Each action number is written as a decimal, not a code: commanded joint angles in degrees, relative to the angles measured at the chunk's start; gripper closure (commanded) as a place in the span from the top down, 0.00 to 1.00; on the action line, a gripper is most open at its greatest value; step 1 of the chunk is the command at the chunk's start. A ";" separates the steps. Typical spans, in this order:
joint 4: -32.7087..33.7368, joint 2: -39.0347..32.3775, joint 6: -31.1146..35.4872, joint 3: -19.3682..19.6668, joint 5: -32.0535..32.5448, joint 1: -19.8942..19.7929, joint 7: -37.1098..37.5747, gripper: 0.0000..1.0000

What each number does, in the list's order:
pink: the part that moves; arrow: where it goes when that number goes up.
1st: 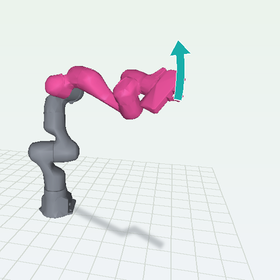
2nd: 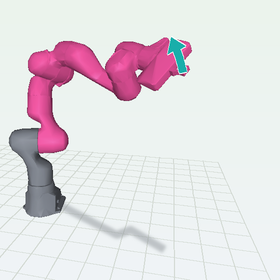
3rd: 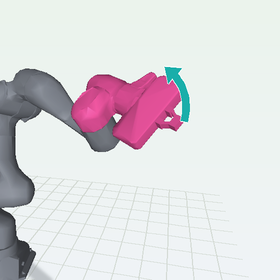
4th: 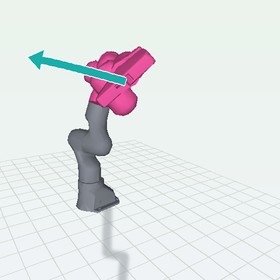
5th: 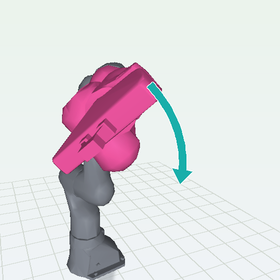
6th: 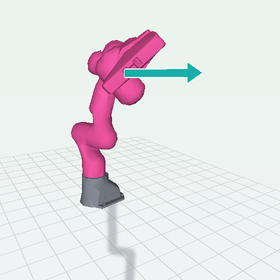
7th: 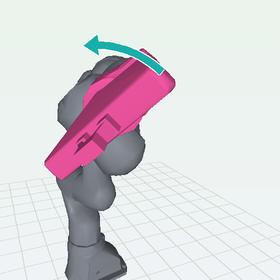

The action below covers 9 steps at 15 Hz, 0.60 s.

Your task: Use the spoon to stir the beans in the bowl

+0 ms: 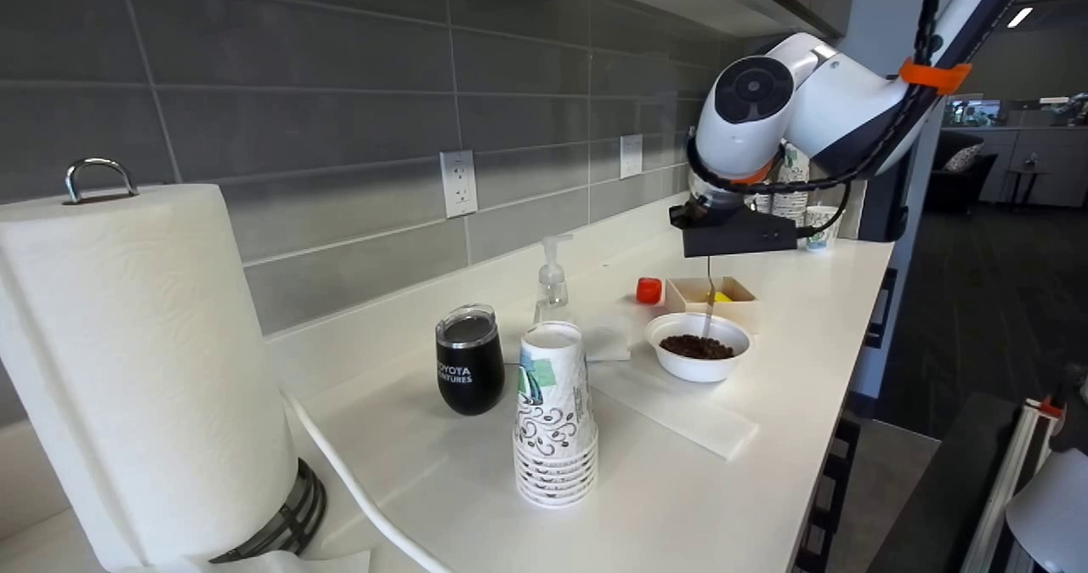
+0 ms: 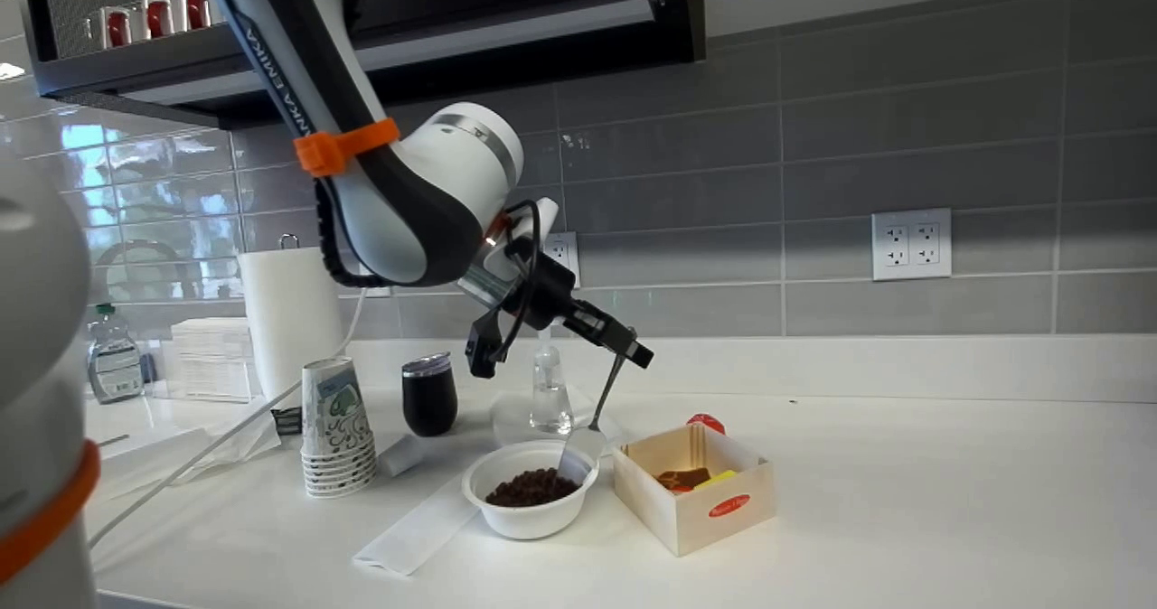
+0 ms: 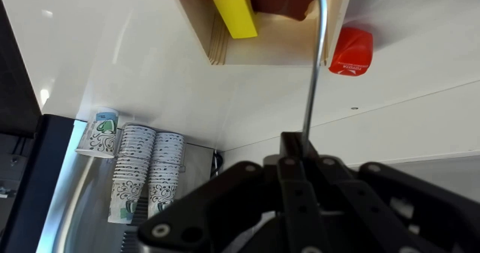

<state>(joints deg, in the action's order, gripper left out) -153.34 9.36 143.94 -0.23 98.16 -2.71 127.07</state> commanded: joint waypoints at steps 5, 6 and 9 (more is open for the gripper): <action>-1.15 0.82 2.12 1.32 -6.32 2.30 -4.48 0.01; -1.42 1.02 2.45 1.27 -7.90 2.50 -5.75 0.01; -1.85 1.48 3.02 0.94 -11.14 3.16 -7.31 0.01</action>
<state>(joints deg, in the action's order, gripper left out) -154.23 9.37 145.51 0.17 90.45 -0.53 122.20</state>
